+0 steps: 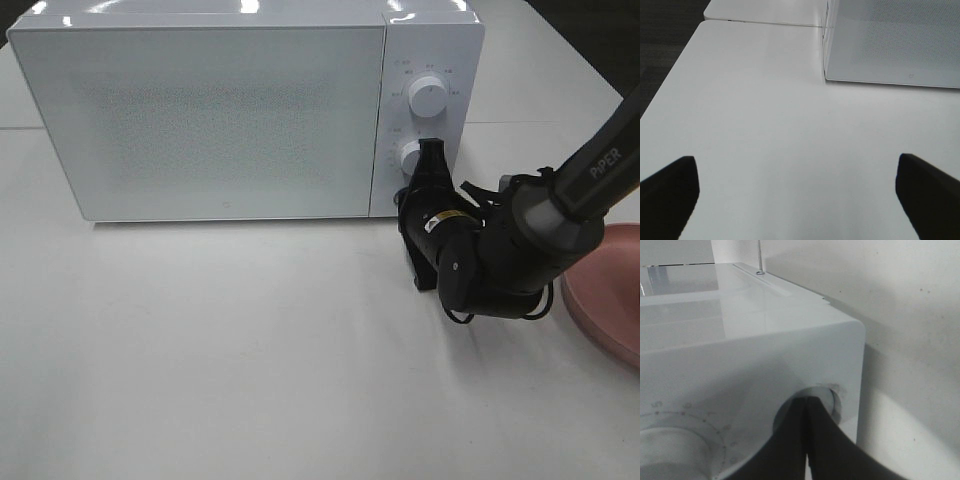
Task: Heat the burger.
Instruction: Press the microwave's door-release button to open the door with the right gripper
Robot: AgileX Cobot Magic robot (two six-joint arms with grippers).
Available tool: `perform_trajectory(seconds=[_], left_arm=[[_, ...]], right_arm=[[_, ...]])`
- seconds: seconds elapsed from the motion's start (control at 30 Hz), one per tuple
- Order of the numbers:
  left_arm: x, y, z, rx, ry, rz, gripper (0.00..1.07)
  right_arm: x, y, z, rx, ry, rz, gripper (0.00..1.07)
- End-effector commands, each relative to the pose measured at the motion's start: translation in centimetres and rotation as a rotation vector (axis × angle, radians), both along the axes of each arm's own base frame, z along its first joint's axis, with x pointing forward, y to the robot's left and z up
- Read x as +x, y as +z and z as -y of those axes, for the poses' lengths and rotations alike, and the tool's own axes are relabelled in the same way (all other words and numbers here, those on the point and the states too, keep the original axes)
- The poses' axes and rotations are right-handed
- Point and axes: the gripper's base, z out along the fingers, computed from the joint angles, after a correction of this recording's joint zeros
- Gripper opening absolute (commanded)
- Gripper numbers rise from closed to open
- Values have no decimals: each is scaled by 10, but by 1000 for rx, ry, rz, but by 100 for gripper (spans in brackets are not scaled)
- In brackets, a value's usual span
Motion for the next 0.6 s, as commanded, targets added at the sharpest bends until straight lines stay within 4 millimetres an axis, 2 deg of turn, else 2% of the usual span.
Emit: perform_trajectory(seconds=[0.03, 0.33, 0.6], left_arm=[[-3, 0, 0, -2, -4, 23, 103], [-3, 0, 0, -1, -3, 23, 103], [-3, 0, 0, -1, -3, 23, 103]], right_arm=[[19, 24, 5, -4, -56, 200, 0], [38, 30, 7, -5, -108, 244, 0], [41, 31, 6, -8, -99, 233, 0]])
